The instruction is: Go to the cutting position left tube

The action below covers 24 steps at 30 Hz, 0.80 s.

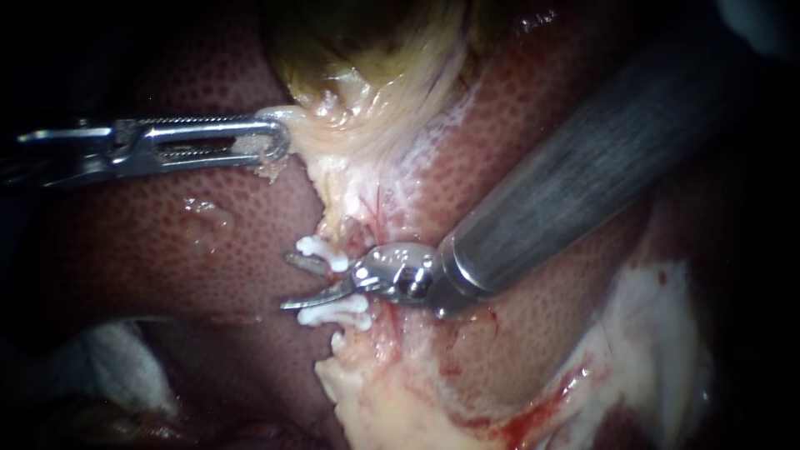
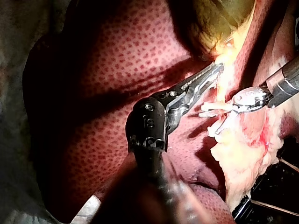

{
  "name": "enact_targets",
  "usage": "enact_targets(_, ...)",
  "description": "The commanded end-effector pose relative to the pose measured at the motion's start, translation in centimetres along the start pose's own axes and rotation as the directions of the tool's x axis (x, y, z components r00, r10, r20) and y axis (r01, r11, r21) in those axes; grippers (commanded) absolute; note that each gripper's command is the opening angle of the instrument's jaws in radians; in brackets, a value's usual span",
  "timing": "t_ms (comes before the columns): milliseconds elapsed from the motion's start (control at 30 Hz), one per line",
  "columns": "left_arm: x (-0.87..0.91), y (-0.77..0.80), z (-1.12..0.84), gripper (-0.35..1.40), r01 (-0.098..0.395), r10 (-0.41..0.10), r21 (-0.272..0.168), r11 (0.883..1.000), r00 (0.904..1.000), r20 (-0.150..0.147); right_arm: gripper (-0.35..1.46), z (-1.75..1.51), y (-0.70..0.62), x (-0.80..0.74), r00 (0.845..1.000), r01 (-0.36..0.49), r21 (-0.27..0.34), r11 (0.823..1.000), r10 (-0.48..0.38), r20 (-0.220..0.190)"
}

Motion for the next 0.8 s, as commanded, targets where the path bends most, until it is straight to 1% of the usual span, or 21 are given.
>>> enact_targets(33,0.0,0.0,0.0,-0.35,0.0,0.0,-0.002,1.0,1.0,0.0,1.41,0.0,0.01,0.0,1.0,0.001,0.0,1.0,-0.001,-0.005)
enact_targets(100,0.0,0.01,0.0,-0.35,0.0,0.0,-0.002,1.0,1.0,0.0,1.41,0.01,0.01,0.0,1.0,-0.004,0.001,1.0,0.004,-0.011)
enact_targets(467,0.0,0.02,0.0,-0.35,0.0,0.0,-0.001,1.0,1.0,0.0,1.41,0.02,0.02,-0.01,1.0,-0.004,0.0,1.0,0.004,-0.011)
enact_targets(500,0.0,0.02,0.0,-0.35,0.0,0.0,-0.001,1.0,1.0,0.0,1.31,0.02,0.02,-0.01,1.0,-0.004,0.0,1.0,0.004,-0.011)
enact_targets(800,0.0,0.01,0.0,-0.35,0.0,0.0,-0.002,1.0,1.0,0.001,1.31,0.01,0.02,-0.01,1.0,-0.004,0.001,1.0,0.004,-0.01)
